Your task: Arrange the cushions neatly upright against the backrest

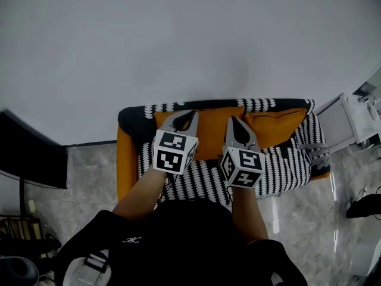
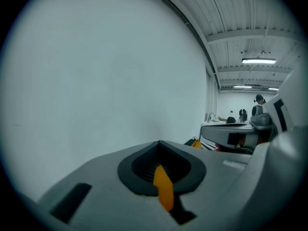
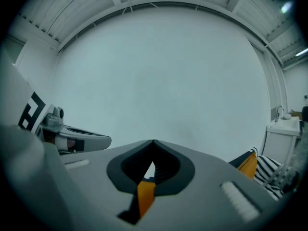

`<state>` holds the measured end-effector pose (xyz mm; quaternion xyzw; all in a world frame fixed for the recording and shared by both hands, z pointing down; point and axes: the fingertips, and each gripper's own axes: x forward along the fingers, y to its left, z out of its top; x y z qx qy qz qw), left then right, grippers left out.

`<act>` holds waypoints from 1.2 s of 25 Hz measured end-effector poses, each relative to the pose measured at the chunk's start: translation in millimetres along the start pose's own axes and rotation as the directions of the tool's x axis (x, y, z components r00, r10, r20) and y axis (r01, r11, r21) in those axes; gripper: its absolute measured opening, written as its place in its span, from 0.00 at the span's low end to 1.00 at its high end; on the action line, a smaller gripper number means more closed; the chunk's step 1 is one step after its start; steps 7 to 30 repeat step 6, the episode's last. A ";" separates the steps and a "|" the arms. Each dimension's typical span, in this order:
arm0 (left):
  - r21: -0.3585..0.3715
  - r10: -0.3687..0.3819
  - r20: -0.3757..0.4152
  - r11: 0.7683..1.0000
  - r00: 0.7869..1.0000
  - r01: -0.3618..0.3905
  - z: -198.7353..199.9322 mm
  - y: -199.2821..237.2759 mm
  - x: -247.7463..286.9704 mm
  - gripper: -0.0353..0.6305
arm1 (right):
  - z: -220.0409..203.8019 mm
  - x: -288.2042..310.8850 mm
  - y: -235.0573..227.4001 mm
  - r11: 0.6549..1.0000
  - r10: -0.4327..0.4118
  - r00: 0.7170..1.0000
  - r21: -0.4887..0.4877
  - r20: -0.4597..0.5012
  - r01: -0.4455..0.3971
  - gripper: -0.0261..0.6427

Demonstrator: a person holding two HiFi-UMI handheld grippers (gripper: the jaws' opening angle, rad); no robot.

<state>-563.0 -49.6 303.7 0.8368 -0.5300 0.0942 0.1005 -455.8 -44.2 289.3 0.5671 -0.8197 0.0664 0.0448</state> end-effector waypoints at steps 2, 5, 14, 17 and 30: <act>0.002 -0.006 -0.002 1.000 1.000 0.006 -1.5 -1.5 4.8 0.07 | -1.3 3.2 -3.5 1.000 0.000 1.000 -0.003 -0.005 0.000 0.05; 0.003 -0.013 -0.007 1.000 1.000 0.013 -4.0 -0.3 15.4 0.07 | -3.4 12.0 -7.3 1.000 0.004 1.000 -0.006 -0.011 -0.004 0.05; 0.004 -0.015 -0.010 1.000 1.000 0.015 -4.7 0.5 18.8 0.07 | -3.9 14.9 -8.1 1.000 0.005 1.000 -0.007 -0.013 -0.005 0.05; 0.004 -0.015 -0.010 1.000 1.000 0.015 -4.7 0.5 18.8 0.07 | -3.9 14.9 -8.1 1.000 0.005 1.000 -0.007 -0.013 -0.005 0.05; 0.004 -0.015 -0.010 1.000 1.000 0.015 -4.7 0.5 18.8 0.07 | -3.9 14.9 -8.1 1.000 0.005 1.000 -0.007 -0.013 -0.005 0.05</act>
